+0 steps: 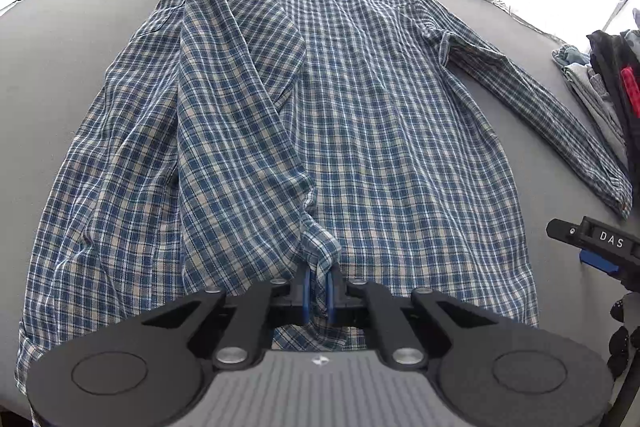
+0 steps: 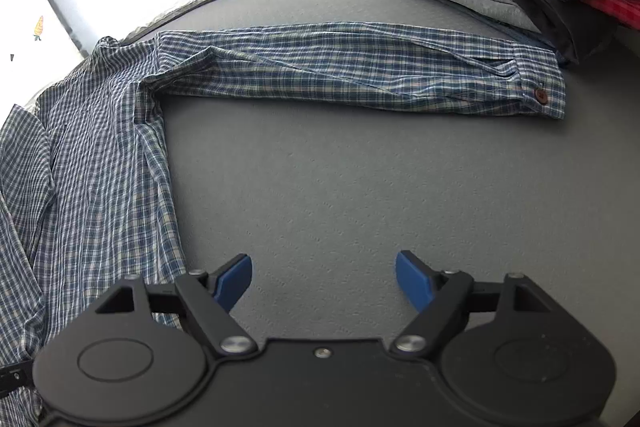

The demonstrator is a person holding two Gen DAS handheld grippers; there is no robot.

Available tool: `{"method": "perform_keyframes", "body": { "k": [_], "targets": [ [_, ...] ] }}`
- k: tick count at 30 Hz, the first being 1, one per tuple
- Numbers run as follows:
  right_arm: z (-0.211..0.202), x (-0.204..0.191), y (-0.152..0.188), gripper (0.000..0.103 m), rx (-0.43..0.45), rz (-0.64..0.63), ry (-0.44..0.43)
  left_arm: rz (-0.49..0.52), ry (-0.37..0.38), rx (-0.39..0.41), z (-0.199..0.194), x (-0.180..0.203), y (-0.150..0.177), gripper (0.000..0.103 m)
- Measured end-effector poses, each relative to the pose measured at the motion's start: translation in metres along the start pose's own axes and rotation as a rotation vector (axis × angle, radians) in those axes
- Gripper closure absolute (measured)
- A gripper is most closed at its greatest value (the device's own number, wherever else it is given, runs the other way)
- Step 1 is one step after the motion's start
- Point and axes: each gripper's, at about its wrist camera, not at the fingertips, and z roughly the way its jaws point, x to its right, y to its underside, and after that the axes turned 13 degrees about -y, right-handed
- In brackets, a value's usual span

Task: Fold clothes
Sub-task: 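Grasp the shirt hem again with the left tool and lift it, then open the left tool to release the hem onto the shirt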

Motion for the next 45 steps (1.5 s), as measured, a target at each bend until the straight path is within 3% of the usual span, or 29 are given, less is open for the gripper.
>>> {"method": "perform_keyframes", "body": {
  "k": [5, 11, 19, 22, 28, 30, 34, 45],
  "targets": [
    [0.001, -0.003, 0.002, 0.021, -0.001, -0.010, 0.008, -0.188, 0.052, 0.055, -0.025, -0.038, 0.001, 0.097],
    [0.004, -0.006, 0.003, 0.015, -0.006, -0.020, 0.011, -0.426, -0.011, 0.073, -0.036, -0.090, 0.012, 0.097],
    [0.009, -0.015, 0.004, 0.008, -0.023, -0.060, 0.039, -0.745, -0.079, -0.053, -0.015, -0.151, 0.043, 0.096],
    [0.011, -0.018, 0.005, 0.006, -0.026, -0.076, 0.048, -0.795, -0.104, -0.102, -0.004, -0.164, 0.052, 0.096],
    [0.016, -0.023, 0.007, 0.003, -0.039, -0.106, 0.071, -0.703, -0.157, -0.120, 0.006, -0.159, 0.051, 0.090],
    [0.017, -0.024, 0.007, 0.003, -0.043, -0.113, 0.079, -0.642, -0.180, -0.114, 0.004, -0.151, 0.045, 0.084],
    [0.018, -0.026, 0.007, 0.003, -0.048, -0.116, 0.088, -0.558, -0.203, -0.057, -0.008, -0.140, 0.035, 0.061],
    [0.023, -0.049, -0.003, 0.003, -0.008, -0.064, 0.140, -0.284, -0.194, 0.095, -0.032, -0.124, -0.019, 0.053]
  ]
}}
